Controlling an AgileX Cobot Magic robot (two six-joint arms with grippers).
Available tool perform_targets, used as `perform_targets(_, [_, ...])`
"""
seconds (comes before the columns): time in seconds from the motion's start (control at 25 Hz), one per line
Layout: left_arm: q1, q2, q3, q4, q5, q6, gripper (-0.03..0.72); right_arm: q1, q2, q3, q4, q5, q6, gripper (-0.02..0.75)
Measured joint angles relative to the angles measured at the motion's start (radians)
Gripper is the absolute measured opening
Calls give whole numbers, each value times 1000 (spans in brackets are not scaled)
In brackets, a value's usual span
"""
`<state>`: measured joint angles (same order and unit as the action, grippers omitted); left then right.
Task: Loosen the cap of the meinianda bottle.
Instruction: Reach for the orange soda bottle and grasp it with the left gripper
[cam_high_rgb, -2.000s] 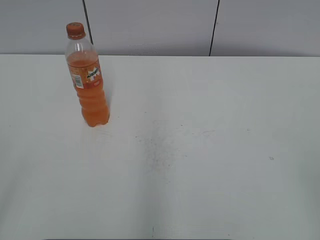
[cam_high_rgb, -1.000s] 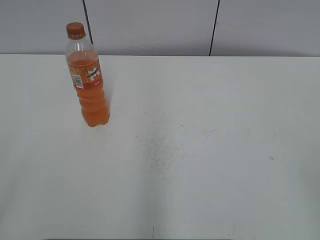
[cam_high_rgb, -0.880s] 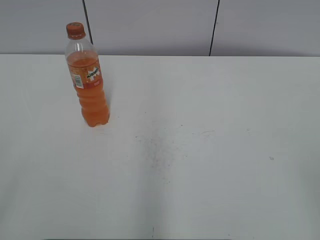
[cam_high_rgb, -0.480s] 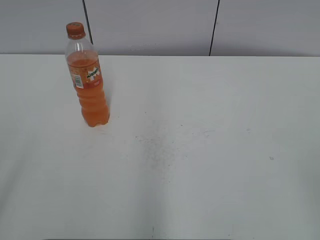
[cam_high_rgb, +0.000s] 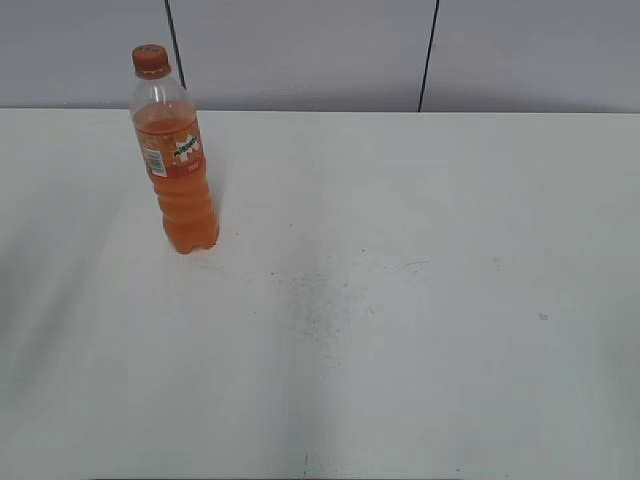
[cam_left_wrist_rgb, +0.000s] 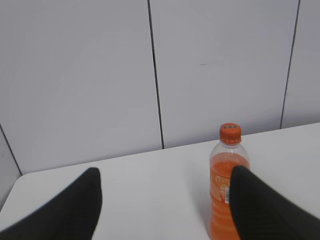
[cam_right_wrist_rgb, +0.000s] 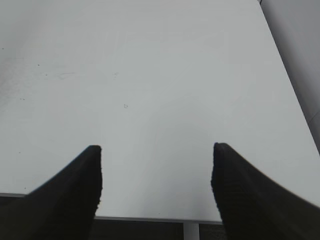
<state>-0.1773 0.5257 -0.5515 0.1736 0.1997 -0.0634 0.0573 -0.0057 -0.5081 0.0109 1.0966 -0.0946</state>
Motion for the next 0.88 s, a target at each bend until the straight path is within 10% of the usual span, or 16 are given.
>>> perform_targets(0.6, [2, 501, 210, 24, -700, 0, 442, 0, 0, 0, 0, 0, 0, 514])
perform_targets(0.88, [117, 684, 210, 296, -893, -90, 437, 0, 0, 0, 0, 0, 0, 514])
